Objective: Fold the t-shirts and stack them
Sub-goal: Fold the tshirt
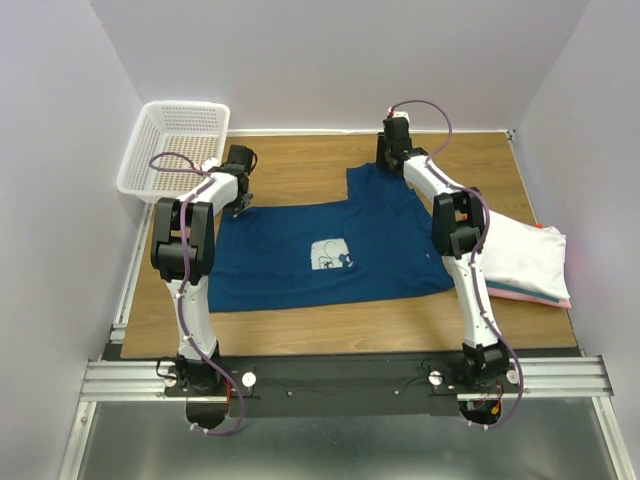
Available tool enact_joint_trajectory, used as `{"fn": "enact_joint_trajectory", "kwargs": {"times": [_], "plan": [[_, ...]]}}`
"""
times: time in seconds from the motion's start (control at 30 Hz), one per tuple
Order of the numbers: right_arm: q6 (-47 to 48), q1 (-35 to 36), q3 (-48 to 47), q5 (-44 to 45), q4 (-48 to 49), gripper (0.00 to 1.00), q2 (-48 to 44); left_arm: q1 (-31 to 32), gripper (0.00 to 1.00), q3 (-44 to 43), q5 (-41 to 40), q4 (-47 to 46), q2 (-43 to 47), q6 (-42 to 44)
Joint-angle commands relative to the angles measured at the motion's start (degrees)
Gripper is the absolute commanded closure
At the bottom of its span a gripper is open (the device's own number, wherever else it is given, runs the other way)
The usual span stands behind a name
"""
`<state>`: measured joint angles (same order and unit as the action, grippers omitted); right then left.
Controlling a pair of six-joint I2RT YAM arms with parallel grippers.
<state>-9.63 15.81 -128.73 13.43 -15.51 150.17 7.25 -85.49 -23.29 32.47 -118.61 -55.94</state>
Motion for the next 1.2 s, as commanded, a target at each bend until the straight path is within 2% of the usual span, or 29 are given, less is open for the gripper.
{"fn": "enact_joint_trajectory", "kwargs": {"times": [0.0,0.03,0.07,0.13,0.27,0.43,0.93,1.17], "plan": [[-0.66,0.18,5.59,2.04,-3.92,0.55,-3.56,-0.65,1.00,0.68,2.63,2.07,-0.93,-0.31],[-0.74,0.10,6.03,2.04,-3.92,0.60,-4.00,-0.65,1.00,0.68,2.81,2.07,-0.92,-0.22],[-0.57,0.09,6.29,2.12,-3.92,0.72,-4.44,-0.65,1.00,0.68,2.81,2.07,-0.75,-0.22],[-0.04,0.18,6.65,1.43,-3.83,0.83,-5.41,-0.65,1.00,0.85,2.90,1.81,-0.31,-0.05],[1.63,0.18,6.21,-1.56,-3.83,0.99,-6.64,-0.65,1.00,1.56,2.90,1.72,0.57,-0.22],[2.25,0.27,8.31,-2.88,-3.83,0.99,-11.03,-0.57,1.00,2.52,2.90,1.46,2.41,-0.31],[1.72,2.55,43.00,-7.28,0.56,0.99,-41.68,0.14,1.00,12.80,2.20,-1.44,12.17,-0.31],[1.98,2.73,51.46,-7.46,1.09,0.99,-50.05,0.49,1.00,14.31,0.53,-1.09,16.12,-0.57]]}}
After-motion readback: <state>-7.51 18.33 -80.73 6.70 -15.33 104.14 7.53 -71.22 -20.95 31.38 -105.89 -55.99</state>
